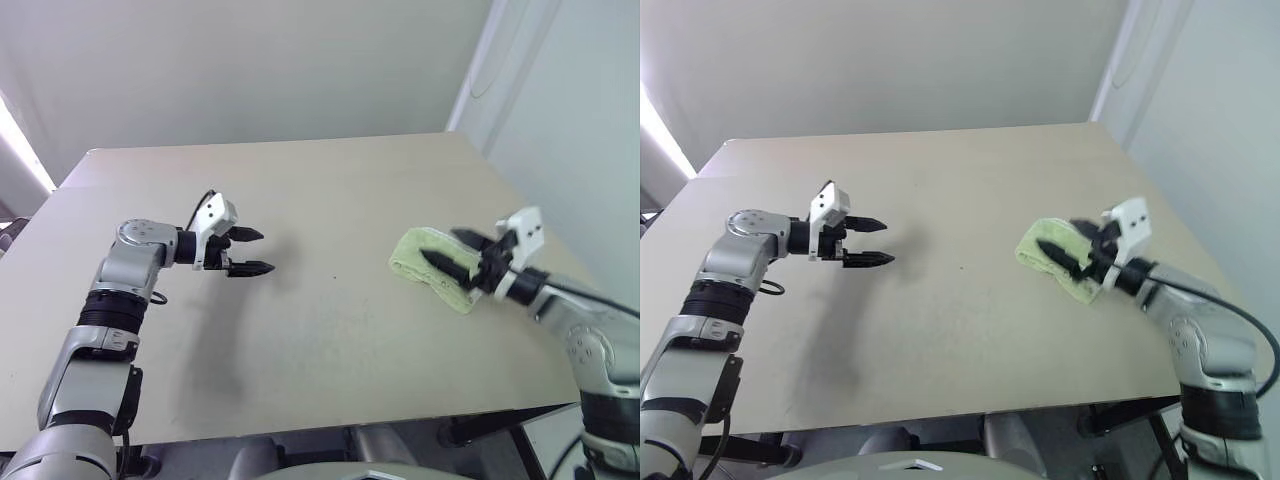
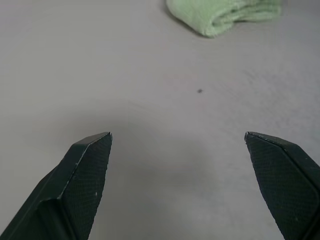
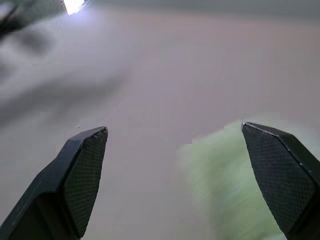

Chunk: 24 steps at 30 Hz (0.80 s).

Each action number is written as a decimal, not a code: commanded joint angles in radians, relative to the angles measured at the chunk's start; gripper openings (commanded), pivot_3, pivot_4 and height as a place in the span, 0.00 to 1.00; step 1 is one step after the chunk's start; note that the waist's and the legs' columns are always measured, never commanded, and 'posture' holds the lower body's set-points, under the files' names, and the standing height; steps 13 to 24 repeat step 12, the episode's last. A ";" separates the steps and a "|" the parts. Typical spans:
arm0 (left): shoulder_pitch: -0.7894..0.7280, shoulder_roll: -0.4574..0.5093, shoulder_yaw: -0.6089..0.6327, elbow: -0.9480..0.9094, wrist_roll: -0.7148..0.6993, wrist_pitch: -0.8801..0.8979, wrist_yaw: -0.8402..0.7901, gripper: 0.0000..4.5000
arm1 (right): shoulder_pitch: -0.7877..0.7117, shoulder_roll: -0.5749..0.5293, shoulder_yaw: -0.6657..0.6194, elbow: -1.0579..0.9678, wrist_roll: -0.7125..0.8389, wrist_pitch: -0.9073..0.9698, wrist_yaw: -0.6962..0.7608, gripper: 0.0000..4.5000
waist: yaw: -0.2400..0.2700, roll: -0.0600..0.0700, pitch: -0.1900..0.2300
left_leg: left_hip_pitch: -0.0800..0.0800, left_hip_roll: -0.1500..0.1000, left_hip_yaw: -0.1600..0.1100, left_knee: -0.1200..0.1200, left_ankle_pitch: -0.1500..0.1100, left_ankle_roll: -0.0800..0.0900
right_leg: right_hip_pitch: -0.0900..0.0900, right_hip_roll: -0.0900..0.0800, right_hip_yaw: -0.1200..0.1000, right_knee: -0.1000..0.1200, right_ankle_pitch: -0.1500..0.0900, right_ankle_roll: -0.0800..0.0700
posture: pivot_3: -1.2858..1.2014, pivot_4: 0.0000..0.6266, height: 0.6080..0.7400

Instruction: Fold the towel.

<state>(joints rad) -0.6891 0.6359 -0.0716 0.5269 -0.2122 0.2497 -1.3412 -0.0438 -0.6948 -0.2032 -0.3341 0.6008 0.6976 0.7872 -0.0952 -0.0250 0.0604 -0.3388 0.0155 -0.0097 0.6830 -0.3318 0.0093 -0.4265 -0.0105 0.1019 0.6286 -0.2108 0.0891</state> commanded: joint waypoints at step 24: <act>0.079 0.050 0.030 -0.279 -0.106 0.058 -0.073 1.00 | -0.011 -0.085 0.036 0.054 -0.051 -0.068 0.122 1.00 | 0.002 -0.003 0.001 | 0.000 0.000 0.000 0.000 0.000 0.000 | -0.001 0.000 0.000 -0.001 0.000 0.000 | 0.52 0.00 0.79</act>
